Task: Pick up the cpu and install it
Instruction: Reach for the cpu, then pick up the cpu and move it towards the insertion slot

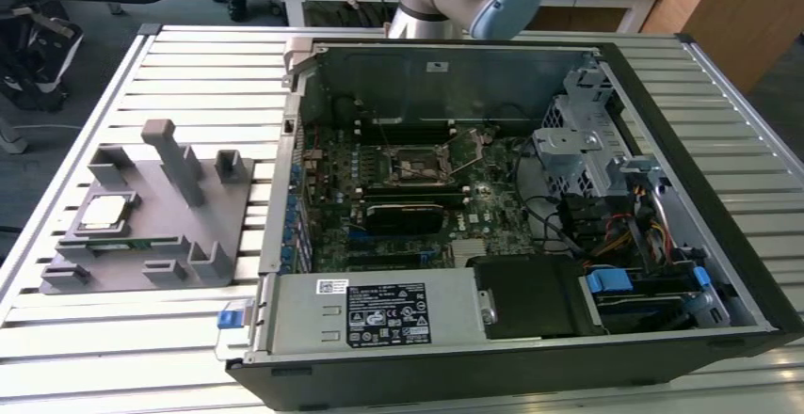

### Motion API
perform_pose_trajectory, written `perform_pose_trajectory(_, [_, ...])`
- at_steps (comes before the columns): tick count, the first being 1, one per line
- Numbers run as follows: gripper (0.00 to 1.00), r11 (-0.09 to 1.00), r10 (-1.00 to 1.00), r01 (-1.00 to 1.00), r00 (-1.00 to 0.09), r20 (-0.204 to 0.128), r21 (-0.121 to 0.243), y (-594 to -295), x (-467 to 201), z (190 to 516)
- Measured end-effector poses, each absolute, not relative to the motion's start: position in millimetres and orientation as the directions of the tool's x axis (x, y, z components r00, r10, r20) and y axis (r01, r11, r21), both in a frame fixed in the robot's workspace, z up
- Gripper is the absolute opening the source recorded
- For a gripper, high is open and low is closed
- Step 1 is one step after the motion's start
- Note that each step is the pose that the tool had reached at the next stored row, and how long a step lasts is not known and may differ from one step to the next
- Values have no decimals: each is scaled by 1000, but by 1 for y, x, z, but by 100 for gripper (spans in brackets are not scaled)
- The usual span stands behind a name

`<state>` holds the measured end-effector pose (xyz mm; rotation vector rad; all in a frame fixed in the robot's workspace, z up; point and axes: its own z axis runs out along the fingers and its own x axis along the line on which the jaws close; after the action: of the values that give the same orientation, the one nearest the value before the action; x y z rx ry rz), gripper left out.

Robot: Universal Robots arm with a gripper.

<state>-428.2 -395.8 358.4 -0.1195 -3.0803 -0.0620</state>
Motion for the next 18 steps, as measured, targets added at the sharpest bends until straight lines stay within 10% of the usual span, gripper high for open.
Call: perform_pose_trajectory(18, [11,996,76,79,-995,60,38,-396,-453,354])
